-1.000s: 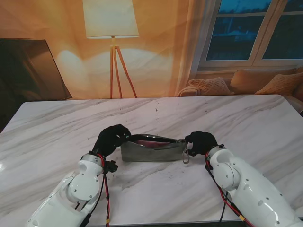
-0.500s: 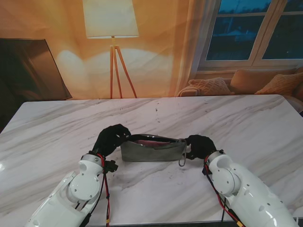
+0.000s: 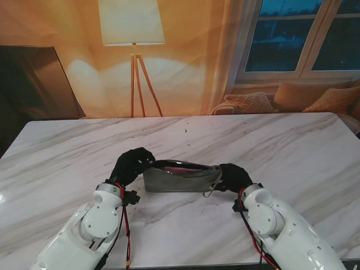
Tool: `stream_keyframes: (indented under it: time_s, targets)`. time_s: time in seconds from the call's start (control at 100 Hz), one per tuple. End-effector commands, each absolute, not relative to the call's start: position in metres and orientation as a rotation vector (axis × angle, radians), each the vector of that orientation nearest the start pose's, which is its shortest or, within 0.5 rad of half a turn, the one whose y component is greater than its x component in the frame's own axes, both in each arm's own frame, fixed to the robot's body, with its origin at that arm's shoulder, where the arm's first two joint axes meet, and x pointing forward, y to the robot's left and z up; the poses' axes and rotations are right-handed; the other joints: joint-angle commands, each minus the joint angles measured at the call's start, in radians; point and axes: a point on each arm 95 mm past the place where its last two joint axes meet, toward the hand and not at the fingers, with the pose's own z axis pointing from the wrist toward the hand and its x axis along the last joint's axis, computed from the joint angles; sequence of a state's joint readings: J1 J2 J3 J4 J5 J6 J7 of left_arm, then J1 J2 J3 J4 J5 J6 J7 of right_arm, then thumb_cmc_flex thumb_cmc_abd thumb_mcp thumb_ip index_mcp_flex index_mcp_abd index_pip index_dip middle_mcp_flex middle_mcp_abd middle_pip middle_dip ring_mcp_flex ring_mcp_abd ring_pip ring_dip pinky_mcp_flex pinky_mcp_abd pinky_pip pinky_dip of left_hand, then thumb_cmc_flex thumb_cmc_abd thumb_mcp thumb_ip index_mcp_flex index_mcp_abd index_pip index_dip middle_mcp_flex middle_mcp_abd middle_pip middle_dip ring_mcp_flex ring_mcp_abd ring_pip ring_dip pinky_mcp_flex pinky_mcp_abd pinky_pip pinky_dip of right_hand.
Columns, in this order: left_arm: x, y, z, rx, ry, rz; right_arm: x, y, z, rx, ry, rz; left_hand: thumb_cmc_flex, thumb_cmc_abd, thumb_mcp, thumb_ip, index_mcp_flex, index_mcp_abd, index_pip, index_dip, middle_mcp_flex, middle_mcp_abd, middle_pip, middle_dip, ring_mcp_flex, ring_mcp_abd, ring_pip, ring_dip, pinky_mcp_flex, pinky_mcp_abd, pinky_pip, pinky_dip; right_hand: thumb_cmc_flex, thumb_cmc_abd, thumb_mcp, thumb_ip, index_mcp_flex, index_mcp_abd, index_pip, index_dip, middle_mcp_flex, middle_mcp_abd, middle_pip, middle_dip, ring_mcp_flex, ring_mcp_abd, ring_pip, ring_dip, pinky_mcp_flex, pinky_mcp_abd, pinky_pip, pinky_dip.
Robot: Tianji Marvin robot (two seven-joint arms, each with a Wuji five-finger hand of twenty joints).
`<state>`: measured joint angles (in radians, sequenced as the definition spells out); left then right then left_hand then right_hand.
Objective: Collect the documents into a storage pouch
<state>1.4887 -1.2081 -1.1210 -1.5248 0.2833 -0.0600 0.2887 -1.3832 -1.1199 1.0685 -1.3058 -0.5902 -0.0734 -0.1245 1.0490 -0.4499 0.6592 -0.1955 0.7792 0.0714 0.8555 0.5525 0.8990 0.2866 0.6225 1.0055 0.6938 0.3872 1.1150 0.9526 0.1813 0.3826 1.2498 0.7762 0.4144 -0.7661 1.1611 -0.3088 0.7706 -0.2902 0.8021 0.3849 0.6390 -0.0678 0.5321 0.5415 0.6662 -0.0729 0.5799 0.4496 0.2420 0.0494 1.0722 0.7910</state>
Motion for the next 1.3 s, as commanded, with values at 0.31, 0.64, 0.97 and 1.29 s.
stream_keyframes:
  time_s: [0.31,0.64,0.97,1.29]
  targets:
    - [0.415,-0.039,-0.318,-1.803,0.836,-2.032,0.432,0.018,-0.372,-2.123,-1.581,-2.368,0.029,0.057,-0.051,0.009,-0.040,0.028,-0.061,-0.098,-0.091,0.009,-0.053,-0.061,-0.070,0.069,-0.098,-0.050,-0.080,-0.064,-0.008,-0.010,0.157,0.047,0.031,0.007,0.123,0.010,0.161,-0.156,0.498,-0.005,0.019,0.066,0.259,0.007,0.143,0.011,0.162,-0.025,0.230,0.040]
    - [0.417,-0.032,-0.313,-1.800,0.866,-2.005,0.430,0.019,-0.365,-2.048,-1.417,-2.502,-0.048,0.050,-0.004,0.021,-0.140,0.014,-0.224,-0.071,-0.329,0.000,-0.100,-0.393,-0.252,0.025,-0.355,-0.175,-0.169,-0.110,-0.138,-0.097,0.204,0.152,-0.003,0.011,0.161,0.045,0.233,-0.081,0.589,0.090,0.267,0.145,0.485,0.130,0.498,0.085,0.469,-0.048,0.592,0.068]
    - [0.420,-0.017,-0.298,-1.721,0.898,-1.957,0.427,0.016,-0.352,-2.035,-1.292,-2.660,-0.215,0.120,0.119,0.106,-0.264,0.014,-0.371,-0.098,-0.505,-0.037,-0.149,-0.457,-0.396,-0.029,-0.473,-0.220,-0.230,-0.134,-0.188,-0.082,0.217,0.114,0.046,0.005,0.193,0.109,0.241,-0.009,0.609,0.151,0.317,0.151,0.589,0.139,0.567,0.068,0.586,-0.019,0.645,-0.019]
    - [0.414,-0.006,-0.271,-1.562,0.914,-1.976,0.425,0.018,-0.353,-2.019,-1.285,-2.679,-0.240,0.105,0.152,0.111,-0.253,0.013,-0.363,-0.097,-0.468,-0.011,-0.012,-0.293,-0.344,-0.005,-0.220,-0.011,-0.118,-0.163,0.042,0.109,0.230,0.100,0.052,0.006,0.199,0.105,0.235,-0.005,0.594,0.142,0.310,0.148,0.551,0.149,0.552,0.059,0.542,-0.012,0.626,-0.045]
